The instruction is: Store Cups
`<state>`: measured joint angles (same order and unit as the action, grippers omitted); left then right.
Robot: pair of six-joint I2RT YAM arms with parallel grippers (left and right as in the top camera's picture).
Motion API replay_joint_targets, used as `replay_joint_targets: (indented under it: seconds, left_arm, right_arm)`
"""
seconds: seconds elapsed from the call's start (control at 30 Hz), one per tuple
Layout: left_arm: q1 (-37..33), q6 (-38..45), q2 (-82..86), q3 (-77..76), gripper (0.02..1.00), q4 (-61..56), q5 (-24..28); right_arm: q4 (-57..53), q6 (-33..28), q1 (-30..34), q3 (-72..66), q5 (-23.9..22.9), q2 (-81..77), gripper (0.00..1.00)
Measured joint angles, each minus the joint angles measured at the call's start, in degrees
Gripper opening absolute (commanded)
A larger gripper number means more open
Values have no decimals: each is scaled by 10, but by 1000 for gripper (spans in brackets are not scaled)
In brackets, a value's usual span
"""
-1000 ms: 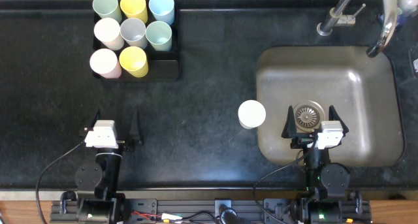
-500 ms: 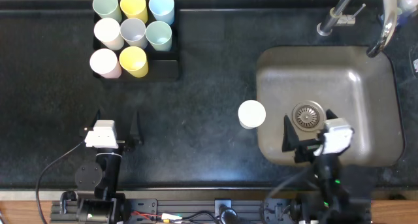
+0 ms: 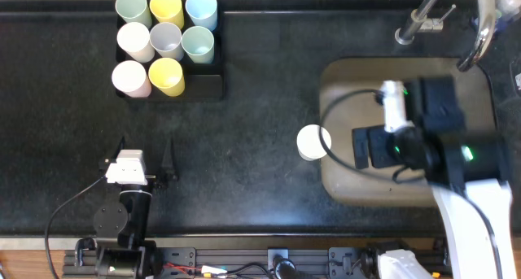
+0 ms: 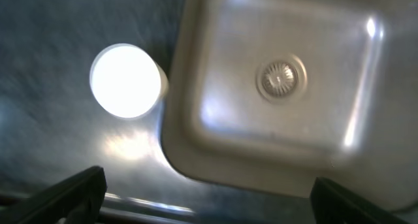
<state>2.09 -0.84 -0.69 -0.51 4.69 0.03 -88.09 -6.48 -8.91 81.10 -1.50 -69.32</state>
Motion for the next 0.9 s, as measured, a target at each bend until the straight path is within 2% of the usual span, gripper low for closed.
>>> replay_joint_targets:
  seconds: [0.2, 0.43, 0.6, 0.9]
  left_arm:
    - [0, 0, 0, 0, 1000, 0, 0]
    - [0, 0, 0, 0, 998, 0, 0]
    - [0, 0, 0, 0, 998, 0, 0]
    - [0, 0, 0, 0, 1000, 0, 0]
  right_arm:
    - [-14, -42, -41, 9, -16, -89, 996]
    - [13, -105, -75, 9, 36, -185, 998]
    - [37, -135, -73, 9, 53, -239, 996]
    - [71, -153, -64, 9, 58, -275, 998]
